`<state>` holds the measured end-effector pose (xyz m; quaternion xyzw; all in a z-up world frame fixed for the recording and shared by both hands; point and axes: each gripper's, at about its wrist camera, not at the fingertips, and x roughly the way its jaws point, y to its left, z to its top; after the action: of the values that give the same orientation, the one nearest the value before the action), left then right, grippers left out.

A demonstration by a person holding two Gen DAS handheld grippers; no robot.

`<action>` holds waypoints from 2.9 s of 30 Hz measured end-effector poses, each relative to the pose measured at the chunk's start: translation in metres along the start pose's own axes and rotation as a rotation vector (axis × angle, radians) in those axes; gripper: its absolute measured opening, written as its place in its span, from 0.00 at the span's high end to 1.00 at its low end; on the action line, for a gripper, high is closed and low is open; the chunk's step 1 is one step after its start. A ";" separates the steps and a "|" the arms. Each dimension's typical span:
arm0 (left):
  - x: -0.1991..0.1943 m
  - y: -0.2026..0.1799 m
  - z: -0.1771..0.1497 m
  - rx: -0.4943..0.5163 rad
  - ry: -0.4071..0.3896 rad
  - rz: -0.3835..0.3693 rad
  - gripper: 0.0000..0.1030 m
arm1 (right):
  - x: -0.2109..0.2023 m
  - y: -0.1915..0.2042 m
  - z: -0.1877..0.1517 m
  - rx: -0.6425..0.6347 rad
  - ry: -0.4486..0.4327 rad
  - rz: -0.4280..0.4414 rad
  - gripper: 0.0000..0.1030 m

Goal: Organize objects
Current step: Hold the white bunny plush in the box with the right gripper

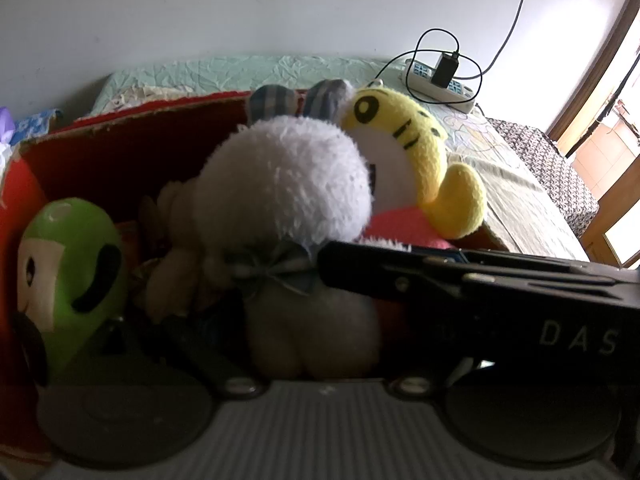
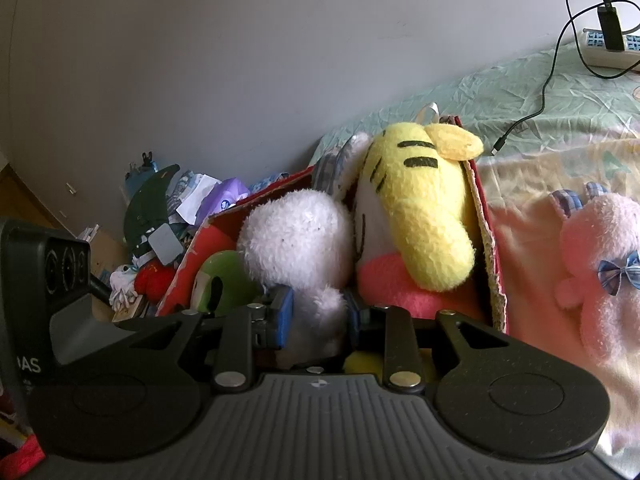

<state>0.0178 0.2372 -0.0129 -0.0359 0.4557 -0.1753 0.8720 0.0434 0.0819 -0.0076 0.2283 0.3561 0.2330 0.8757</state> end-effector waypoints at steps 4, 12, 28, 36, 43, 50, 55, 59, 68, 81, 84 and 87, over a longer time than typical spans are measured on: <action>0.000 0.001 0.001 -0.002 0.001 -0.001 0.14 | 0.000 0.000 -0.001 0.000 -0.001 0.000 0.72; 0.002 0.002 0.001 -0.010 0.004 -0.003 0.14 | 0.000 -0.001 0.000 0.002 -0.006 -0.001 0.72; 0.002 0.002 0.001 -0.013 0.003 -0.002 0.14 | 0.000 -0.001 0.000 0.001 -0.006 0.001 0.70; 0.002 0.003 0.001 -0.012 0.003 -0.002 0.14 | 0.000 -0.001 0.000 0.001 -0.006 0.001 0.70; 0.002 0.003 0.001 -0.012 0.004 -0.003 0.14 | 0.000 -0.002 -0.001 0.000 -0.006 0.002 0.70; 0.002 0.003 0.001 -0.011 0.004 -0.002 0.14 | 0.000 -0.001 -0.001 0.000 -0.007 0.004 0.70; 0.003 0.003 0.001 -0.011 0.004 -0.001 0.14 | 0.000 -0.002 -0.001 0.000 -0.006 0.007 0.69; 0.003 0.003 0.002 -0.011 0.005 -0.001 0.14 | 0.001 -0.002 0.001 0.003 -0.007 0.010 0.69; 0.003 0.003 0.001 -0.017 0.007 0.002 0.14 | 0.003 -0.001 0.002 0.007 -0.004 0.024 0.69; 0.002 -0.001 0.001 -0.033 0.009 0.024 0.14 | 0.003 -0.002 0.001 0.009 -0.001 0.037 0.68; 0.002 -0.003 0.001 -0.034 0.008 0.031 0.14 | 0.003 -0.002 0.001 0.009 0.000 0.036 0.68; 0.001 -0.004 0.001 -0.033 0.008 0.041 0.14 | 0.003 -0.001 0.001 0.010 0.002 0.038 0.68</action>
<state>0.0182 0.2332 -0.0125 -0.0402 0.4625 -0.1502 0.8729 0.0462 0.0825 -0.0093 0.2393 0.3537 0.2478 0.8696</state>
